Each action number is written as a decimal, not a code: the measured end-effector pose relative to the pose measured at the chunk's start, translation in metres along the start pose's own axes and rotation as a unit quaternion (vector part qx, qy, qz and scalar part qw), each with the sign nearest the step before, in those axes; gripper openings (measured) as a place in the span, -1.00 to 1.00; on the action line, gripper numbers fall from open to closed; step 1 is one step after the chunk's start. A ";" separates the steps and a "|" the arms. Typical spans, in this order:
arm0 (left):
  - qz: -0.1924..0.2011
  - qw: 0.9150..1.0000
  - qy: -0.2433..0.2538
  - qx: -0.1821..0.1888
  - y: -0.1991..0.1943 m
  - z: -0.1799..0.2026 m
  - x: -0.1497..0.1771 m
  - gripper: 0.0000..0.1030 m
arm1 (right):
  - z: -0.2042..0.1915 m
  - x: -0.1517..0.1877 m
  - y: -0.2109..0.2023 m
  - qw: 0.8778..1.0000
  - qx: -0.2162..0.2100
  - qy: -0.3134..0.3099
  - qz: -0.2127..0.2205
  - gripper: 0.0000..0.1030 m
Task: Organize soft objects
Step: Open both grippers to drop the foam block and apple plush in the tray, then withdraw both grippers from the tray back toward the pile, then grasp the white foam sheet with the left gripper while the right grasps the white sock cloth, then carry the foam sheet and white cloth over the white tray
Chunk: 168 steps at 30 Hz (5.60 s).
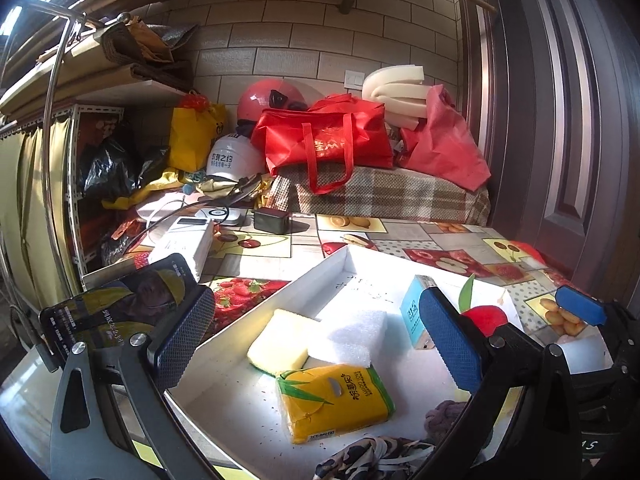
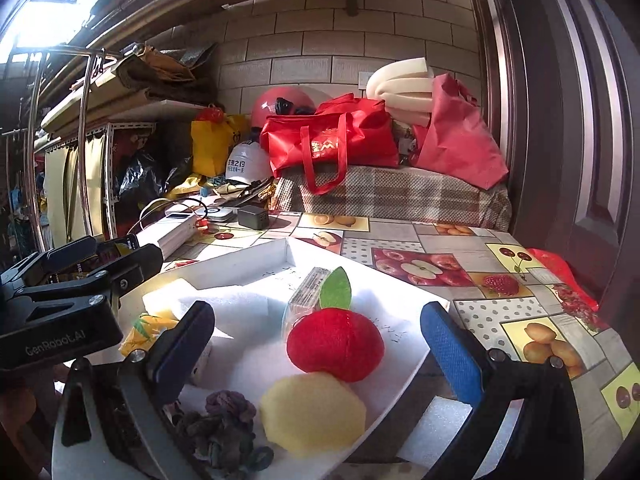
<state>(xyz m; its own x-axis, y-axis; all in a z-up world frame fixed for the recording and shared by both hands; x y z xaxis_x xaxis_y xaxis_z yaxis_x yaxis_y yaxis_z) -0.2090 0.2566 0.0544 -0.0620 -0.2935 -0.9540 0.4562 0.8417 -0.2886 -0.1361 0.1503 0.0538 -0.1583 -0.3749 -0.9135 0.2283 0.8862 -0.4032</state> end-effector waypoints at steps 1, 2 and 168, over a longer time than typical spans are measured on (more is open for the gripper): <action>0.000 1.000 0.000 0.000 -0.001 0.000 0.000 1.00 | 0.002 0.001 -0.003 1.000 -0.002 0.006 0.003 1.00; 0.001 1.000 0.002 -0.001 -0.001 0.000 0.001 1.00 | 0.004 0.001 -0.007 1.000 -0.003 0.012 0.007 1.00; -0.019 0.992 0.083 0.093 -0.023 0.036 0.009 -0.04 | 0.052 0.029 -0.067 0.997 -0.062 0.022 -0.043 -0.15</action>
<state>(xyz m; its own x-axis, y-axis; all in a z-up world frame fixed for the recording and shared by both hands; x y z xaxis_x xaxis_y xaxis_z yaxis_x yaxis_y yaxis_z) -0.1879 0.2186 0.0548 -0.2196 -0.2320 -0.9476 0.6060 0.7287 -0.3189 -0.1062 0.0655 0.0516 -0.2151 -0.4417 -0.8710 0.0909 0.8790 -0.4681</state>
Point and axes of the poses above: each gripper's, at about its wrist camera, not at the fingertips, and y roughly the way its jaws point, z to its right, x to its underside, the point moved 1 cm from there along y, roughly the way its jaws point, and after that the axes turned 8 degrees about -x, right-handed, at the moved point
